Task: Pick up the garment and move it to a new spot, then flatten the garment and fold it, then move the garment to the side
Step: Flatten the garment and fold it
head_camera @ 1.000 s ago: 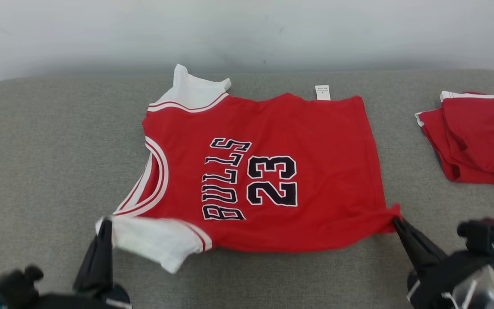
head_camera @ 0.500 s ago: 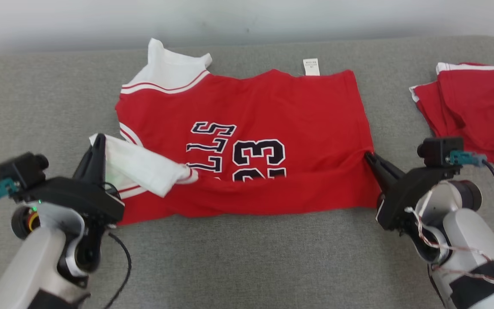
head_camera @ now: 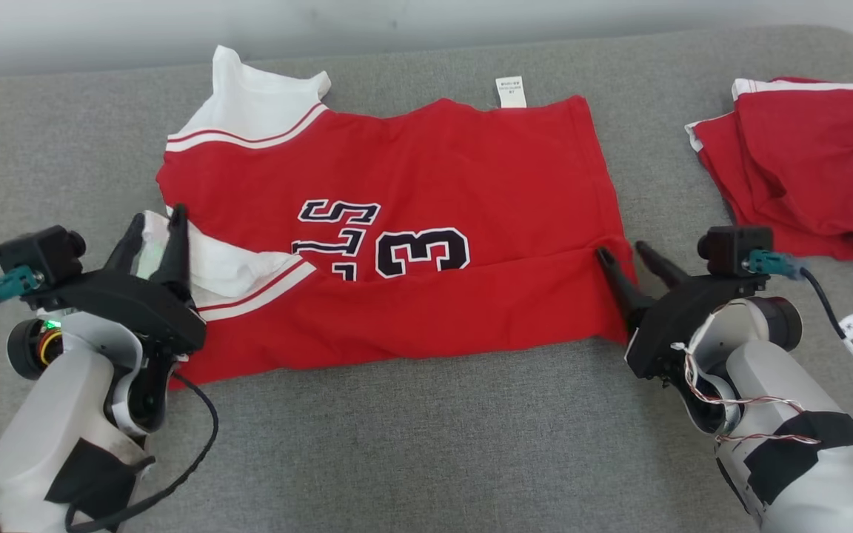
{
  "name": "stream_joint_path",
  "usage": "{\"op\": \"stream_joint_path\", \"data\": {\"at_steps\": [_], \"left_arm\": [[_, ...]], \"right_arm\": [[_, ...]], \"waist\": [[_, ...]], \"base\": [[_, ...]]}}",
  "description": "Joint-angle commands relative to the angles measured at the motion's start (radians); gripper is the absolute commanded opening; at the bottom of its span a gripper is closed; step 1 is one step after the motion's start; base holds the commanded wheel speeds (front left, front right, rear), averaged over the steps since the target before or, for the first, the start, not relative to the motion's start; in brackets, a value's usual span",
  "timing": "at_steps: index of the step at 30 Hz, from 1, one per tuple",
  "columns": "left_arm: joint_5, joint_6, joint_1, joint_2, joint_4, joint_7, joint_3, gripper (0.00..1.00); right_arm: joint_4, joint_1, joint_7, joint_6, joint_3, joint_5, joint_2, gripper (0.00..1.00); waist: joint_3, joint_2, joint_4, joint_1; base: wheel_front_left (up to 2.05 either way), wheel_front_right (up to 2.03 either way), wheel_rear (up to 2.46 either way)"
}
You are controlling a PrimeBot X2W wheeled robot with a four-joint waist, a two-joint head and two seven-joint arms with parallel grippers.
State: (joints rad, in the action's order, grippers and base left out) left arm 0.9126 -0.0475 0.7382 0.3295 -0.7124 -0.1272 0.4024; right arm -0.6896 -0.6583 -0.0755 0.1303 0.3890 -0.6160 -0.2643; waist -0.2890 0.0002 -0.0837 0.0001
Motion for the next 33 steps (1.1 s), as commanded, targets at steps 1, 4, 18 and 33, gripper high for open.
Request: {"op": "stream_joint_path", "data": {"at_steps": [1,4,18,33], "left_arm": [[-0.012,-0.006,-0.006,-0.001,-0.003,-0.022,0.001,1.0],[-0.014,-0.018,-0.054,-0.003,0.018,-0.072,-0.003,1.0],[0.009,0.113,-0.425,0.024,0.338,-0.074,-0.008,1.0],[-0.068,0.188,-0.382,0.023,0.233,-0.088,0.017,1.0]], "right_arm": [[0.001,0.002,0.023,0.001,0.004,-0.008,-0.012,1.0],[0.01,0.043,0.092,0.001,0.027,-0.017,-0.038,1.0],[0.122,0.226,0.13,0.001,0.017,0.006,-0.091,1.0],[0.015,0.206,0.086,0.001,0.0,0.109,-0.006,1.0]], "waist": [[0.019,-0.0002,0.009,-0.0001],[0.049,-0.0002,0.019,-0.0001],[0.064,-0.0002,0.045,-0.0001],[0.035,-0.0002,0.051,-0.0001]], "base": [[0.0,0.0,0.0],[0.0,0.0,0.0],[0.0,0.0,0.0],[0.0,0.0,0.0]]}}
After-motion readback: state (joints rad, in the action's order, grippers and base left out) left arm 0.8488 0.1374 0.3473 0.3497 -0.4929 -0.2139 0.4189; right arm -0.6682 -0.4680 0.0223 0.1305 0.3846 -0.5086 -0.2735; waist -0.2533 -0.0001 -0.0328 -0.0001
